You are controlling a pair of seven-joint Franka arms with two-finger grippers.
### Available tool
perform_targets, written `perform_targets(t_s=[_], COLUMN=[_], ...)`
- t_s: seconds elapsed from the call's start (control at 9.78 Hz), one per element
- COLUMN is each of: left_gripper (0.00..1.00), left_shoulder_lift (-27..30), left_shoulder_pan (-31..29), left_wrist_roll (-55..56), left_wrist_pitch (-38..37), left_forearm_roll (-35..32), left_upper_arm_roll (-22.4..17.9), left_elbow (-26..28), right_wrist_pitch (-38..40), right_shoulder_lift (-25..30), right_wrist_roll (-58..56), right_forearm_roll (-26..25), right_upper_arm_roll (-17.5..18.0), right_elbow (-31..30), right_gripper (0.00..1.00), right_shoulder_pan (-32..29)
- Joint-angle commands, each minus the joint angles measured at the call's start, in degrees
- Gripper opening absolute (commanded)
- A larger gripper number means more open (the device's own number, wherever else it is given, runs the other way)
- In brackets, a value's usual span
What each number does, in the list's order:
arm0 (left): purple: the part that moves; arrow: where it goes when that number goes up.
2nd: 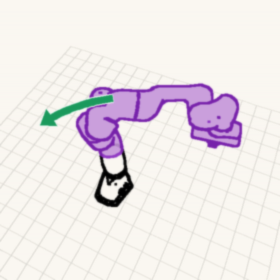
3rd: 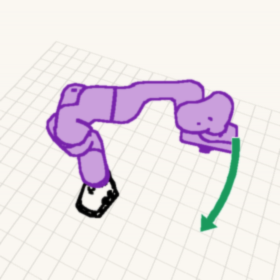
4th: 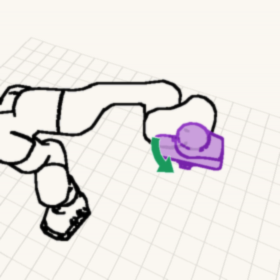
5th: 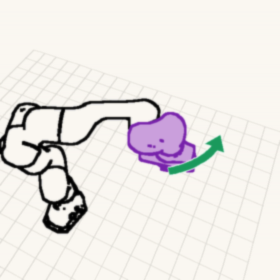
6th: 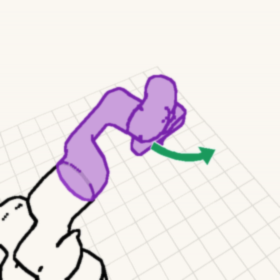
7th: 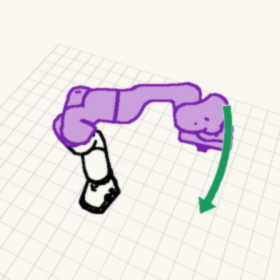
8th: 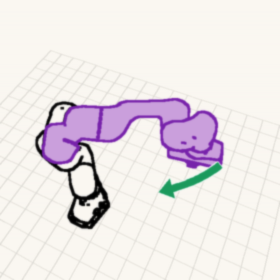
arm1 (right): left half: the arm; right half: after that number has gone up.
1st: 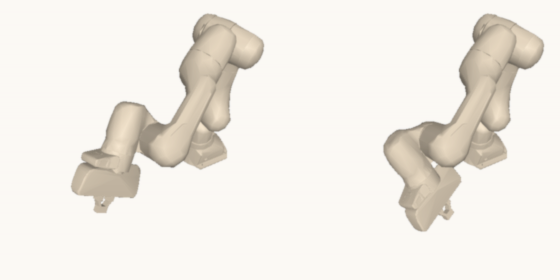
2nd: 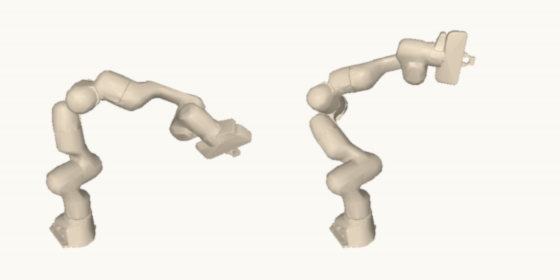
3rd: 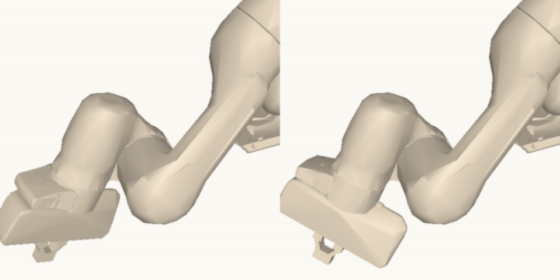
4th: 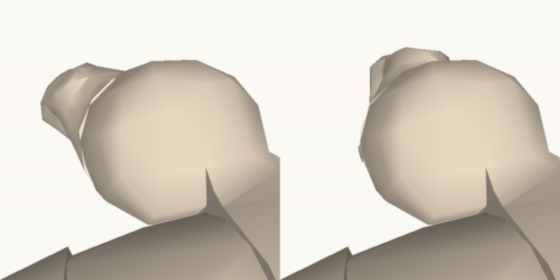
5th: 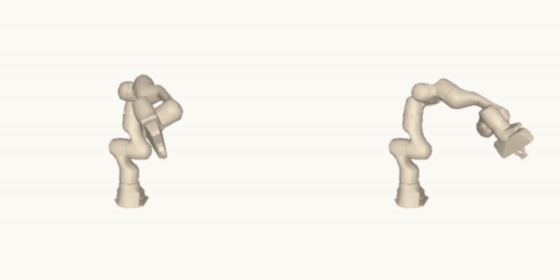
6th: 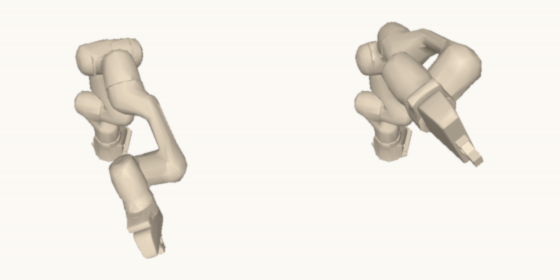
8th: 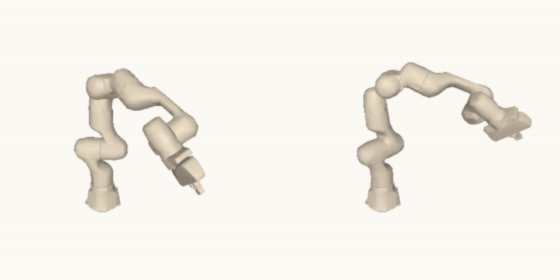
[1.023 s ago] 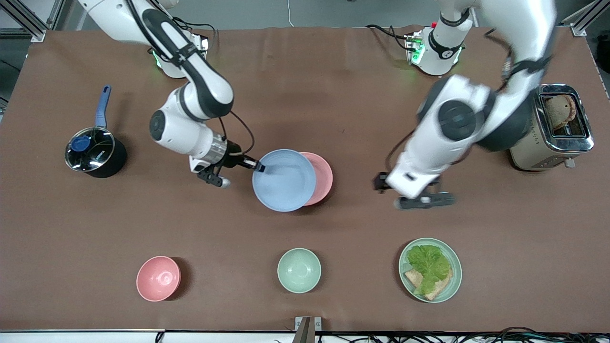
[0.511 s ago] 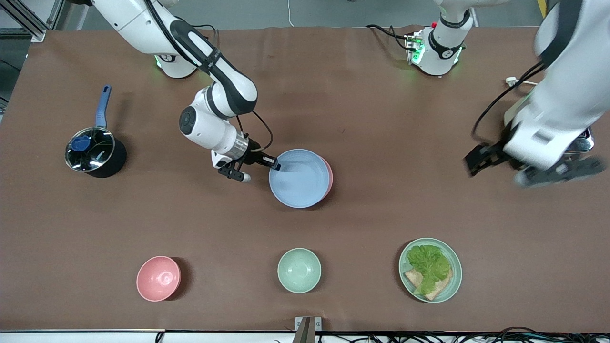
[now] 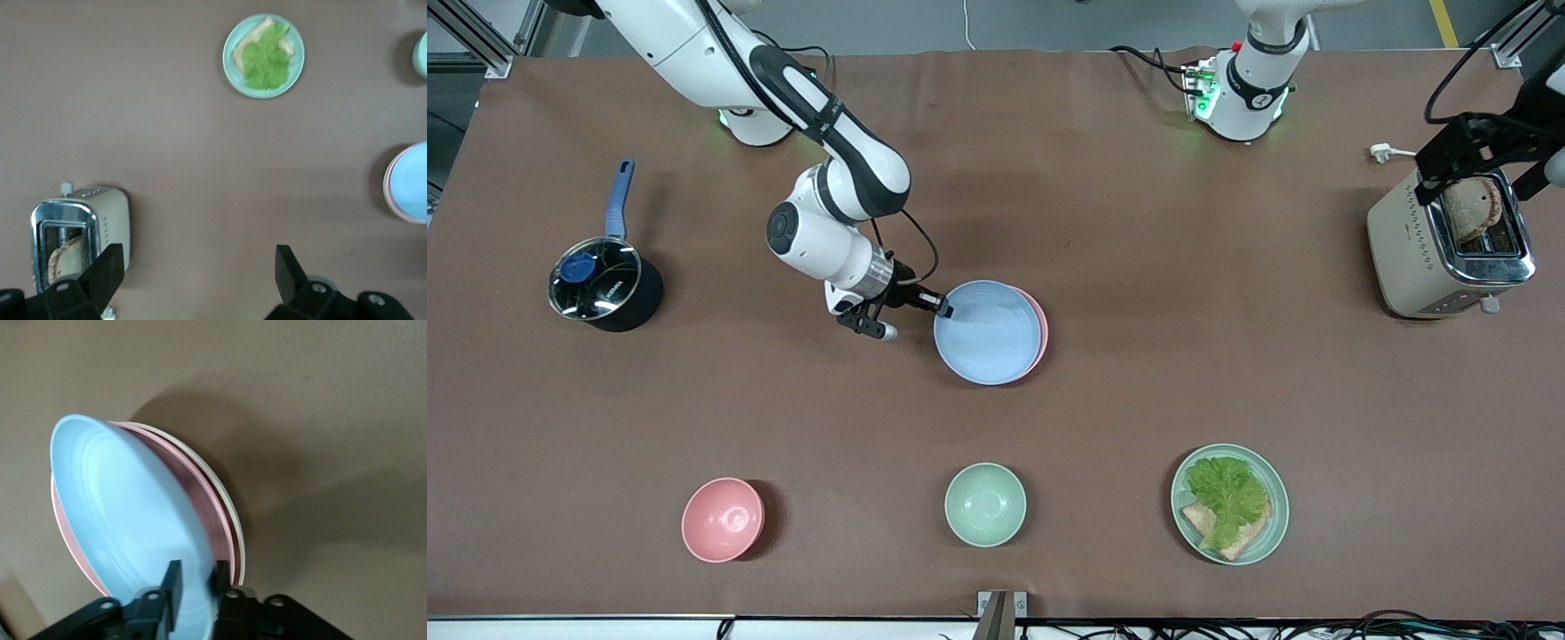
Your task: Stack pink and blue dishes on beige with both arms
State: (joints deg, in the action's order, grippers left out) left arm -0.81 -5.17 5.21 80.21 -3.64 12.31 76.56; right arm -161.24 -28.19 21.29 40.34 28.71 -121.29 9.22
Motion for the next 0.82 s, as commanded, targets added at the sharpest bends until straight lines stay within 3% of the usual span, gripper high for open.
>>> perform_targets(t_s=[0.0, 0.1, 0.31, 0.41, 0.72], left_gripper=[1.00, 1.00, 1.00, 1.00, 1.00], left_shoulder_lift=[1.5, 1.8, 2.5, 2.5, 2.7], left_shoulder_pan=[2.0, 3.0, 3.2, 3.1, 3.5], left_wrist_roll=[-2.7, -2.9, -4.3, -4.4, -4.4], left_wrist_pitch=[-1.7, -1.8, -1.7, -1.7, -0.8], left_forearm_roll=[1.0, 1.0, 0.7, 0.6, 1.0], left_upper_arm_roll=[-5.2, -7.1, -8.2, -8.1, -6.6], left_elbow=[3.7, 3.8, 4.1, 4.3, 6.6], right_wrist_pitch=[-0.6, -0.6, 0.5, 3.5, 21.1], right_shoulder_lift=[0.3, 1.3, 5.1, 7.0, 13.8], right_wrist_roll=[0.1, 0.0, -0.9, -0.9, -0.5], right_forearm_roll=[0.1, -0.5, -2.4, -7.2, -26.4], right_upper_arm_roll=[0.4, 0.3, -0.4, -1.1, -8.6], right_elbow=[-0.3, -0.1, 0.0, 0.1, 3.4], right_gripper=[0.59, 0.78, 0.99, 1.00, 1.00], right_shoulder_pan=[-0.5, -0.9, -3.5, -6.2, -11.1])
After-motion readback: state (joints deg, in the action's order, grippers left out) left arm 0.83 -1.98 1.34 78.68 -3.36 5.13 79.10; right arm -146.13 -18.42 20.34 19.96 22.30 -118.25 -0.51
